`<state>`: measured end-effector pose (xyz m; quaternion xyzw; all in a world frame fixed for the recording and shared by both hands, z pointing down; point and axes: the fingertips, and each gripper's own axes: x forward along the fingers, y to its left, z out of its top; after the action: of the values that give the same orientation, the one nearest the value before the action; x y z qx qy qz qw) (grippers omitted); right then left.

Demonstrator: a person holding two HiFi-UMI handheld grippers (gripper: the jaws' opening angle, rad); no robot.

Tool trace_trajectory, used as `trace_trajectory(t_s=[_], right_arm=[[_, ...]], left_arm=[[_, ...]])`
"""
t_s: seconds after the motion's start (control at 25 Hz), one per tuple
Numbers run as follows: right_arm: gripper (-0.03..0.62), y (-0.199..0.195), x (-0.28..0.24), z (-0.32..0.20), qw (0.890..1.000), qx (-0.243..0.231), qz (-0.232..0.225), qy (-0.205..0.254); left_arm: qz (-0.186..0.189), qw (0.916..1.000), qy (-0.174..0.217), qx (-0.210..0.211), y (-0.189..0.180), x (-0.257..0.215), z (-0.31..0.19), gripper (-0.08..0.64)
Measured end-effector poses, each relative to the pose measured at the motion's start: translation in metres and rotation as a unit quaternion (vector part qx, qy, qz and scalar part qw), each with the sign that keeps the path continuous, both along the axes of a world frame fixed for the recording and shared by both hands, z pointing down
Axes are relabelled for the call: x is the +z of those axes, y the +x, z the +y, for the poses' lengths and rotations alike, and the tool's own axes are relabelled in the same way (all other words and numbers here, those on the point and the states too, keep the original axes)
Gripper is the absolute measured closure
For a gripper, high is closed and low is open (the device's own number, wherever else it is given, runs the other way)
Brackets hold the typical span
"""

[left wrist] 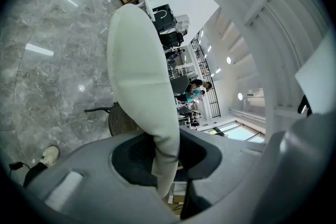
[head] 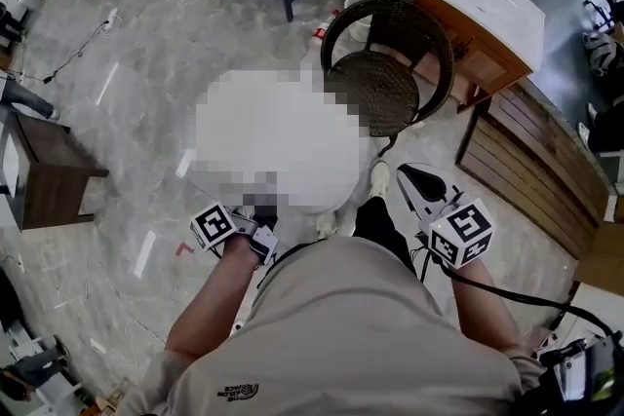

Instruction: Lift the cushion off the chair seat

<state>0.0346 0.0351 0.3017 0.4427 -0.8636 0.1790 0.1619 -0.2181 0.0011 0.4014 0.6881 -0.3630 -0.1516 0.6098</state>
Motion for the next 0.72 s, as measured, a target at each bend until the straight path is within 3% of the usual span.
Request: trace_trajectory(t_s=[0.72], right_arm=[[0.578, -0.006, 0.004, 0.023, 1.0, 0.002, 0.015, -0.001]], left_arm=[[-0.008, 0.9997, -0.009, 0.021, 0.005, 0.012, 0.022, 0.466]])
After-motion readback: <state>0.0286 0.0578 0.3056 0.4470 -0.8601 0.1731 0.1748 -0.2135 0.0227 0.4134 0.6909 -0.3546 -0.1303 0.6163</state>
